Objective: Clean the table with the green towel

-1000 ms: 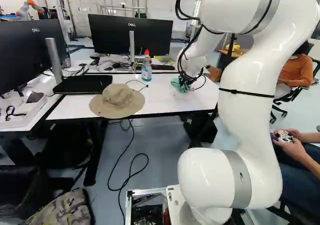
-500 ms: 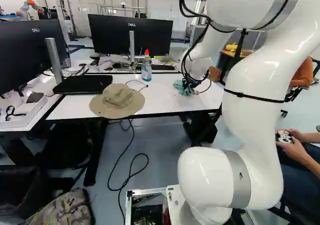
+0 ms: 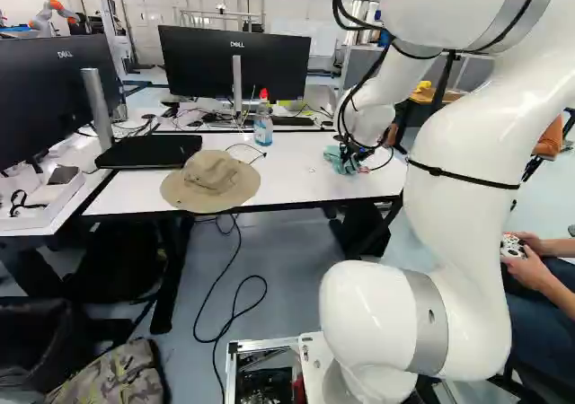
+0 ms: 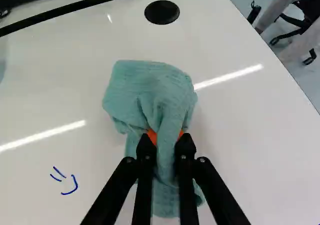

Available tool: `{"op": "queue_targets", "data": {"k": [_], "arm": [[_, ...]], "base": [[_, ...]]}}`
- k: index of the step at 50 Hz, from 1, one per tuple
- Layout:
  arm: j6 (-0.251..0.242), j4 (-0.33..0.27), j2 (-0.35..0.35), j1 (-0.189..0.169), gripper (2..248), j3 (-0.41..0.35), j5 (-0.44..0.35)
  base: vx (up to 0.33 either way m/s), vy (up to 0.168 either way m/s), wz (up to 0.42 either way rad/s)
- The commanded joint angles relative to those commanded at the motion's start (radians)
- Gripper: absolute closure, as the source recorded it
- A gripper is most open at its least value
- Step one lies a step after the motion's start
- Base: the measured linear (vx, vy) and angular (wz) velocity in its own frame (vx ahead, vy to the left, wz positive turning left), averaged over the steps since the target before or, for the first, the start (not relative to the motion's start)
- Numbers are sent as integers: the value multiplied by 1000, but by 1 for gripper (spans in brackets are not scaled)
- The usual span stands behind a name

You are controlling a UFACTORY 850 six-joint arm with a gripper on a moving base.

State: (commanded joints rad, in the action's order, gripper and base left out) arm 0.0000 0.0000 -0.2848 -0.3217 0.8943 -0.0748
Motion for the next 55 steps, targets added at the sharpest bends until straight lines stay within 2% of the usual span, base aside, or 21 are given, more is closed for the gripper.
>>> {"op": "queue_targets", "data": {"k": [17,28,40,55], "arm": [[0,0,-42,-44,199,51,0],[0,0,-81,-45,199,99,0],[0,0,-76,-45,199,98,0],[0,0,-31,-43,199,80,3]], "base": [[0,0,0],[0,0,0],[0,0,0],[0,0,0]]}}
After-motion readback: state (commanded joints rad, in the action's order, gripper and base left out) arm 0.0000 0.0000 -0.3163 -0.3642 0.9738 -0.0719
